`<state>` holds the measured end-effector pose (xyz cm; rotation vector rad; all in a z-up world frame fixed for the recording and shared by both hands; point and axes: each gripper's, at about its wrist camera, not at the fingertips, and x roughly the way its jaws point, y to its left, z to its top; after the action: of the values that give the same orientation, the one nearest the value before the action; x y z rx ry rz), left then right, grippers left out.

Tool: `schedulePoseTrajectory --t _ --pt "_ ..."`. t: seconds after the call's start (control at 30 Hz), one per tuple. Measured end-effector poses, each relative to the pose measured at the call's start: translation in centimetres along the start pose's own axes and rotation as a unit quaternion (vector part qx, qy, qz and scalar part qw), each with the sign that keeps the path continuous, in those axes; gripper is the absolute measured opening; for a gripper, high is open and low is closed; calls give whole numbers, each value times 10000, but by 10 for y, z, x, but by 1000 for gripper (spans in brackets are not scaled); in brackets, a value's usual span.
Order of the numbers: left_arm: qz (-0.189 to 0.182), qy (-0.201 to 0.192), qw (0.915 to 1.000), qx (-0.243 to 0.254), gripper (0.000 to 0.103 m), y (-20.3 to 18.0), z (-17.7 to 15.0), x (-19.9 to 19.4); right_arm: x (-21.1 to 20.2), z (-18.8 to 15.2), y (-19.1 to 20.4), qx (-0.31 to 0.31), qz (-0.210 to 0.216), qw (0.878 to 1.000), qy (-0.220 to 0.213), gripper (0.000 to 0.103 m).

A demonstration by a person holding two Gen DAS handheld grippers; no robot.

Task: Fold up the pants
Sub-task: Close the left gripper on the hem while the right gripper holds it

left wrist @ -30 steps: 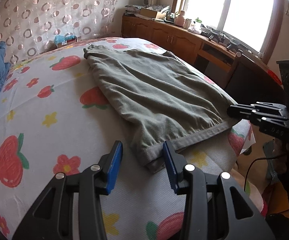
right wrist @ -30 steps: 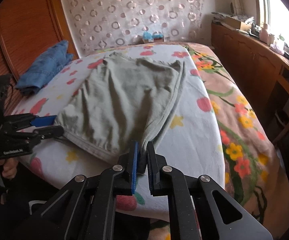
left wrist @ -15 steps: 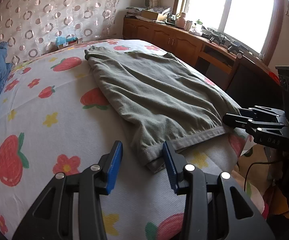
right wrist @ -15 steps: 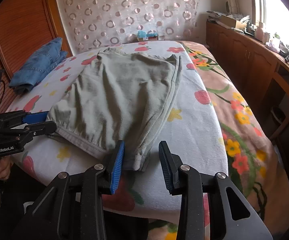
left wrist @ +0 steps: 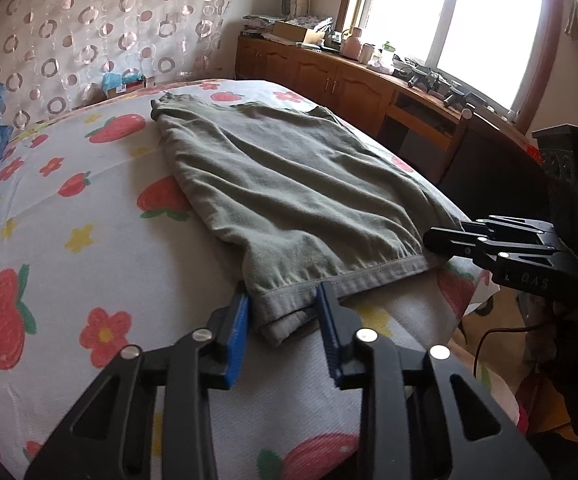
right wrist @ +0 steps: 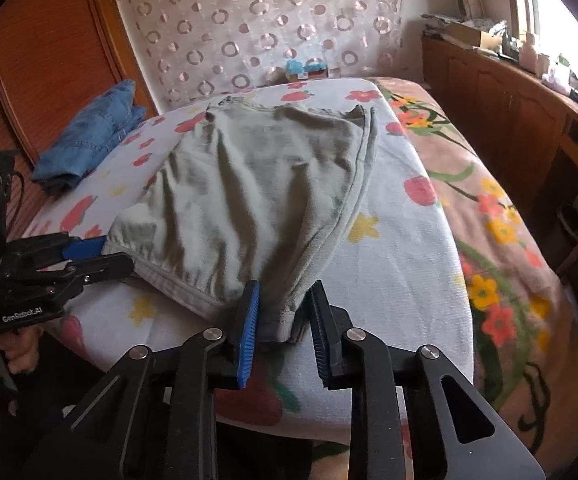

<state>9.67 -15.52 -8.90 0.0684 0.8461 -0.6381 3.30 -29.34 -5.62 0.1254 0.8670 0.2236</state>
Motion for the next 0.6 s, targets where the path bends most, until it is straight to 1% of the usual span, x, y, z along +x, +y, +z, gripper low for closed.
schedulePoseTrajectory --t 0.1,0.2,0.33,0.47,0.6 --pt "-68 -31 10000 -1 23 3 0 0 2 1 3 -65 97 9999 11 12" --pt "-99 -32 9999 -51 19 5 0 -1 3 2 4 -101 136 9999 3 9" --pt "-101 -50 9999 -49 11 5 -1 -3 4 2 3 -95 158 9998 -24 9" --pt "-98 -77 9999 -53 8 5 -1 -8 3 2 2 -100 153 9998 -37 9" --pt "-103 -142 9998 -59 7 4 1 -13 1 1 2 -122 157 9998 -69 8"
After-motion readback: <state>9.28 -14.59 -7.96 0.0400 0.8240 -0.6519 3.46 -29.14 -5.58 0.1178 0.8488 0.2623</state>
